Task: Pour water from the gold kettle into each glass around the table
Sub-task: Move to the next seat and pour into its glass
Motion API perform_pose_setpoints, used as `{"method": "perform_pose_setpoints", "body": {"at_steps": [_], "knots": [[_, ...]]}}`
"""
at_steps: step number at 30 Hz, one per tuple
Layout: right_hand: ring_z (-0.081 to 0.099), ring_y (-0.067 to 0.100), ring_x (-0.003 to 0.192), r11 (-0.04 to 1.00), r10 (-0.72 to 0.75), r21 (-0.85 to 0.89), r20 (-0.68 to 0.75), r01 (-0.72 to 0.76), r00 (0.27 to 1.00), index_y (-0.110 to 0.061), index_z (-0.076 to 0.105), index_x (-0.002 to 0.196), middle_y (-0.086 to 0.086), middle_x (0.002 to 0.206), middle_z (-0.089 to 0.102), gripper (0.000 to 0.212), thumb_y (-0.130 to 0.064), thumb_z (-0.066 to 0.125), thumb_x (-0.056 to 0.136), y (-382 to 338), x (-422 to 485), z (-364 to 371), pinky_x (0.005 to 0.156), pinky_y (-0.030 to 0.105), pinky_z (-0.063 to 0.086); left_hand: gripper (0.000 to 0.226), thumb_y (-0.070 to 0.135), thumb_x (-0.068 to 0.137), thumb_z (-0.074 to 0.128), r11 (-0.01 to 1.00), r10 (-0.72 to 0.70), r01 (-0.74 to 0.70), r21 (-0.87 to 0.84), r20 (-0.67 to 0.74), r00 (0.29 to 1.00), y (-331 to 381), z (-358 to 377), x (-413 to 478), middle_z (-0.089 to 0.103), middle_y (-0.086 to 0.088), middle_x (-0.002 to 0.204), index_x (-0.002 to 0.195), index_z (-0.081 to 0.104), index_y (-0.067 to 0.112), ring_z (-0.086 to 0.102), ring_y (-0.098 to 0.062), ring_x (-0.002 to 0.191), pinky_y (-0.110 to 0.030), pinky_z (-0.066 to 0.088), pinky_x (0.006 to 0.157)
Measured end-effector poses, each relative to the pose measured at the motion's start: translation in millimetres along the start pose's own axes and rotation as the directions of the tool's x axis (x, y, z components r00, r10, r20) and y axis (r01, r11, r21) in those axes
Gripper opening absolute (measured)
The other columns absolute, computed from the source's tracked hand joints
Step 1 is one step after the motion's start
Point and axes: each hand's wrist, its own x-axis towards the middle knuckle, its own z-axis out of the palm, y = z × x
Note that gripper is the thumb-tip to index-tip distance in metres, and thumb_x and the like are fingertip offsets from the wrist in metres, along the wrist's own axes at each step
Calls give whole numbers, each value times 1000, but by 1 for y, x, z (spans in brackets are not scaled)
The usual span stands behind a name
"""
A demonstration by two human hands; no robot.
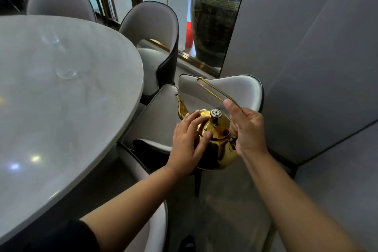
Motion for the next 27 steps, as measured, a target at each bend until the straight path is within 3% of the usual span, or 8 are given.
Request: {"method": "perform_pose_setpoints", "body": {"at_steps": [14,22,25,27], "knots": [[32,4,33,999,33,34,202,-41,979,-24,47,35,-10,35,38,57,-21,64,89,6,199,-56,40,14,32,43,48,92,43,978,-83,119,170,-203,976,-23,89,159,44,3,141,129,47,27,37,-16,133,-53,33,107],[41,4,35,997,73,-17,456,-74,887,-24,47,38,-9,38,44,53,-21,68,86,4,332,-113,47,18,41,45,48,91,42,946,-236,303,115,-395,888,-18,185,254,44,10,137,130,47,25,37,-10,130,-50,37,105],[43,3,34,997,76,-12,497,-81,865,-23,49,37,-10,37,46,54,-17,67,87,8,373,-126,46,16,41,43,43,92,46,929,-289,355,110,-387,876,-16,208,284,33,20,133,133,43,27,29,-2,128,-46,34,109],[44,2,33,995,93,-10,510,-103,855,-23,49,35,-10,36,46,55,-15,66,87,11,396,-132,44,13,40,44,42,93,47,915,-319,386,116,-377,870,-21,219,302,35,18,136,134,41,28,27,-1,128,-46,34,109]]}}
